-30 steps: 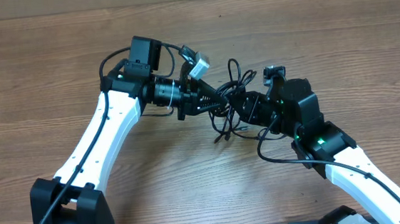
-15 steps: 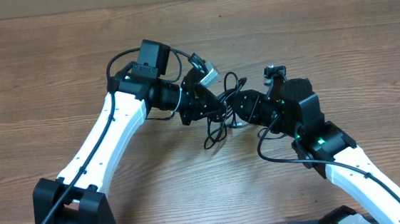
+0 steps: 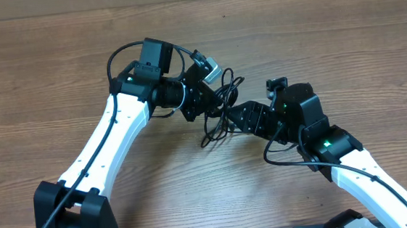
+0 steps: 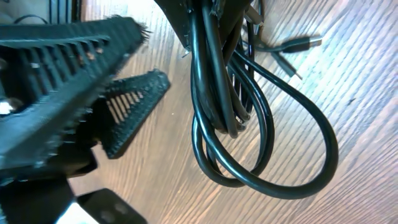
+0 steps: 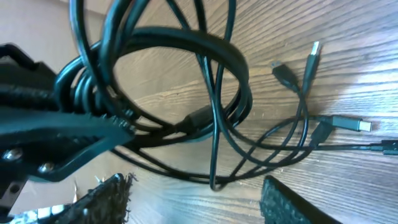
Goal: Untangle cables
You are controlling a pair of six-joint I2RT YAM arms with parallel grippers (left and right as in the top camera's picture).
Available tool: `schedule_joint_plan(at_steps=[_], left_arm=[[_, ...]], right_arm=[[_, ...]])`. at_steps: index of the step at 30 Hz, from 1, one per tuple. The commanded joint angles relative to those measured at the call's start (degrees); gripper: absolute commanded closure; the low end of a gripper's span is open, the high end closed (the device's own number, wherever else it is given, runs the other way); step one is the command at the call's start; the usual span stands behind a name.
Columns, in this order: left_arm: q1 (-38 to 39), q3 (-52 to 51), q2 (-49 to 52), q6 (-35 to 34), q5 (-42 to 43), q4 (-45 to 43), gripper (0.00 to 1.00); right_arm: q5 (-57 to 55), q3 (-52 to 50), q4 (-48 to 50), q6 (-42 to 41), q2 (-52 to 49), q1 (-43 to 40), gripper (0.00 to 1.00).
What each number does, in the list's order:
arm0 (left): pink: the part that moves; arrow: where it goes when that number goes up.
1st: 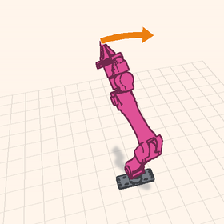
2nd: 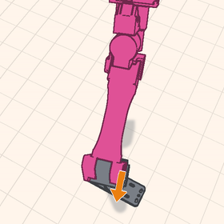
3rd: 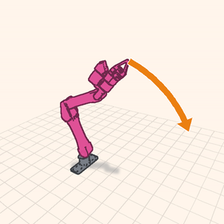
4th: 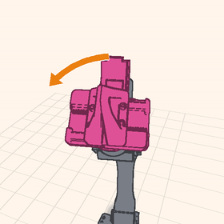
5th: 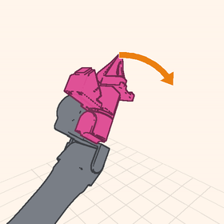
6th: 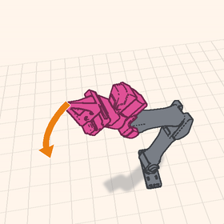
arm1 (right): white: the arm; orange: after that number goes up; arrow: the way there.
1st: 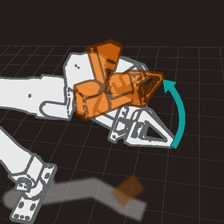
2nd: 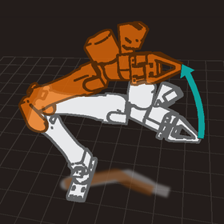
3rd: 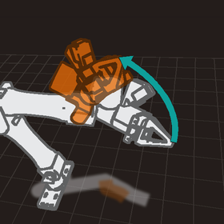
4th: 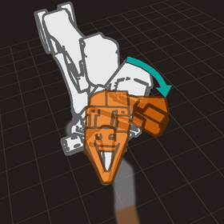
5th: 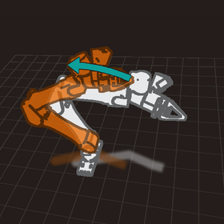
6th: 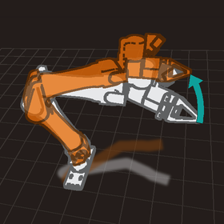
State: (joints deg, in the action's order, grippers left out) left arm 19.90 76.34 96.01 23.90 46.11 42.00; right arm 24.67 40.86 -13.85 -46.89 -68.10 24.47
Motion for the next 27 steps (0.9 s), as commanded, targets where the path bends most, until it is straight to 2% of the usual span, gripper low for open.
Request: schedule_joint_plan(at_steps=[1,4,9,13,18,27], left_arm=[[0.7,0.7,-0.8,-0.7,-4.0,0.6,0.96],[0.7,0.7,-0.8,1.9,-4.9,2.8,0.96],[0.7,0.7,-0.8,4.5,-4.1,5.1,0.96],[0.8,0.7,-0.8,5.7,-0.1,5.2,0.96],[0.8,0.7,-0.8,6.3,1.3,5.4,0.96],[0.8,0.7,-0.8,7.3,6.8,6.4,0.96]], right_arm=[[1.3,0.5,0.0,0.2,0.4,0.2,0.30],[1.3,0.5,0.0,0.0,0.6,-1.4,0.20],[1.4,0.5,2.3,-7.5,0.6,-6.1,0.22],[1.4,0.5,5.7,-10.4,0.5,-6.8,0.32],[1.6,0.5,6.4,-15.3,0.4,-5.9,0.38],[4.4,0.5,13.1,-17.7,0.3,-5.7,0.50]])
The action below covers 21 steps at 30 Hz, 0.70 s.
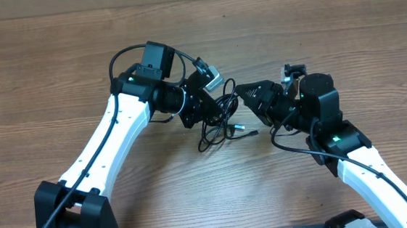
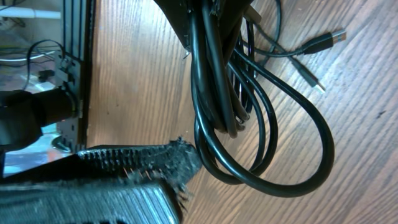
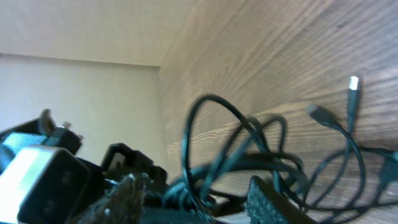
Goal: Untangle cables
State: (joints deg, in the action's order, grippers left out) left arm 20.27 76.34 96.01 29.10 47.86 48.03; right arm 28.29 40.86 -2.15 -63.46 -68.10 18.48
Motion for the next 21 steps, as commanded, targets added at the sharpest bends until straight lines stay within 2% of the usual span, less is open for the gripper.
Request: schedule_joint_plan(at_steps=[1,11,17,21], left_arm=[[0.4,0.7,-0.8,2.3,5.9,0.5,0.96],[1.9,0.7,-0.8,3.1,7.3,0.9,0.96],[4.1,0.7,-0.8,5.3,6.5,1.4,0.96],[4.1,0.7,-0.8,5.3,5.5,1.4,0.96]], right_arm=[[0.7,0.5,1.7,-1.1,0.2,0.3,0.50],[1.2,0.5,5.2,-3.2,-0.5,0.3,0.55],[3.9,0.5,5.4,-4.2,-1.0,0.3,0.66],[4.5,0.5,3.8,-4.0,-1.2,0.3,0.82]])
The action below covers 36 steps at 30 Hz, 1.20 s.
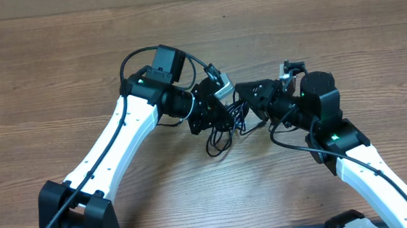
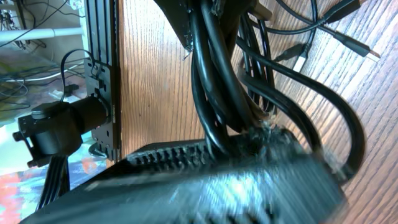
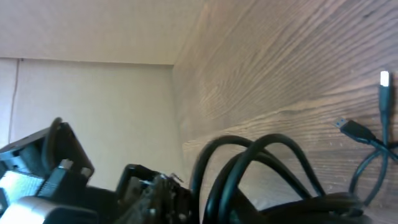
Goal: Untangle cables
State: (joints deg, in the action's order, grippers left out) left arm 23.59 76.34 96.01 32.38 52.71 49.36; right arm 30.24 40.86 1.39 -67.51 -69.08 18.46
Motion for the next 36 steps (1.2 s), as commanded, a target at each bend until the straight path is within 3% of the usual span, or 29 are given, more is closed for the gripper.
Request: schedule_joint_plan(at_steps=[1,6,9,15,28,34,36], left_arm=[[0.8,0.7,-0.8,2.0,0.6,0.1,0.96],[0.8,0.7,-0.8,2.4,0.6,0.0,0.96],[0.8,0.7,-0.8,2.4,0.6,0.0,0.96],[0.8,0.7,-0.8,2.4,0.3,-0.1,0.96],[0.7,0.7,-0.8,2.4,-1.0,-0.1,0.96],[0.7,0.7,-0.8,2.4,-12.9,-0.1,0.96],[0.7,0.7,-0.8,2.4,-13.0,-0.1,0.96]], right_arm=[[2.9,0.5,0.2,0.0,-0.2,0.3,0.83],[7.3,0.5,0.2,0.1,-0.2,0.3,0.86],[12.2,0.5,0.3,0.1,-0.2,0.3,0.79],[17.9,0.5,0.2,-0.5,-0.2,0.3,0.79],[13.9,0.5,-0.9,-1.0,-4.6,0.3,0.79],[21.1,0.5,-1.6,-1.0,-7.5,0.3,0.80],[20.9,0.5,0.1,-1.0,-7.5,0.3,0.82]])
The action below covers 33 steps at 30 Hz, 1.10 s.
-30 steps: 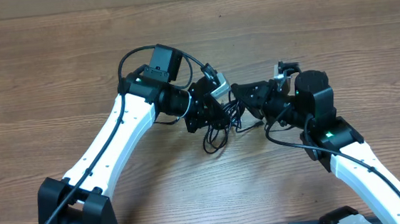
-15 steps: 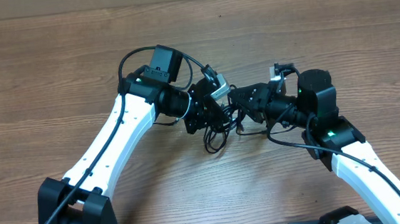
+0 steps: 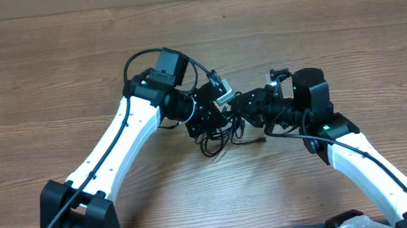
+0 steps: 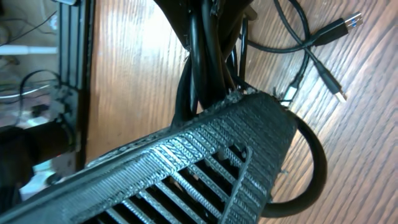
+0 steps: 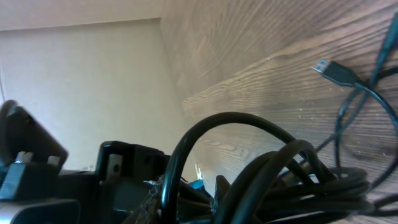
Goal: Untangle cables
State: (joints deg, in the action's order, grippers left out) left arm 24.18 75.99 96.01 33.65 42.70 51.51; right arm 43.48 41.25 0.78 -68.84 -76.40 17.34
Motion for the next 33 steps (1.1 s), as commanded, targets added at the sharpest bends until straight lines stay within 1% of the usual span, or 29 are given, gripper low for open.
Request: schedule_joint_plan(at_steps=[1,2,5,7,9,12,14,16,19,22,25,27,29,30,31,33], left_arm=[[0.1,1.0,-0.8,1.1,-2.3,-2.3,0.96],[0.1,1.0,-0.8,1.1,-1.9,-2.3,0.96],[0.2,1.0,-0.8,1.1,2.2,-2.3,0.96],[0.2,1.0,-0.8,1.1,3.4,-2.3,0.96],[0.1,1.0,-0.8,0.4,3.2,-2.3,0.96],[-0.5,1.0,-0.8,-1.6,3.2,-2.7,0.96],[-1.4,1.0,-0.8,-4.2,3.1,-3.3,0.96],[-2.4,1.0,-0.8,-6.5,3.2,-4.1,0.96],[-4.9,1.0,-0.8,-12.9,3.1,-7.0,0.95],[-7.8,1.0,-0.8,-22.6,3.1,-11.4,0.88],[-8.9,1.0,-0.8,-27.9,2.4,-13.4,0.87],[-8.9,1.0,-0.8,-29.9,0.6,-13.5,0.88],[-8.9,1.0,-0.8,-32.0,-1.6,-12.9,0.94],[-8.9,1.0,-0.8,-33.0,-2.4,-12.5,0.96],[-8.9,1.0,-0.8,-33.3,-2.4,-12.3,0.96],[-8.8,1.0,-0.8,-33.7,-2.4,-11.5,0.96]], right_arm=[[7.6,0.1,2.3,0.3,-0.2,1.4,0.83],[7.6,0.1,3.4,0.3,-0.2,1.4,0.84],[5.6,0.1,6.9,0.3,-0.2,1.4,0.96],[2.6,0.1,6.4,1.4,-0.2,1.4,0.96],[-1.0,0.1,6.2,6.8,-0.2,1.4,0.96],[-2.2,0.1,6.7,12.5,-0.2,1.4,0.96],[-2.5,0.1,6.6,15.8,-0.2,1.2,0.96],[-3.3,0.1,6.1,16.9,-0.2,1.0,0.96],[-3.8,0.1,6.1,16.9,-0.2,0.9,0.96],[-4.3,0.1,6.0,16.8,-0.2,0.9,0.96],[-5.4,0.1,6.0,16.4,-0.2,0.9,0.96],[-7.3,0.1,6.1,16.3,-0.2,0.9,0.96],[-9.7,0.1,6.9,16.4,-0.1,0.9,0.96],[-11.1,0.1,8.6,16.4,-0.1,0.9,0.96],[-11.4,0.1,9.2,16.4,-0.1,0.9,0.96],[-11.6,0.1,13.4,16.4,-0.1,0.9,0.96]])
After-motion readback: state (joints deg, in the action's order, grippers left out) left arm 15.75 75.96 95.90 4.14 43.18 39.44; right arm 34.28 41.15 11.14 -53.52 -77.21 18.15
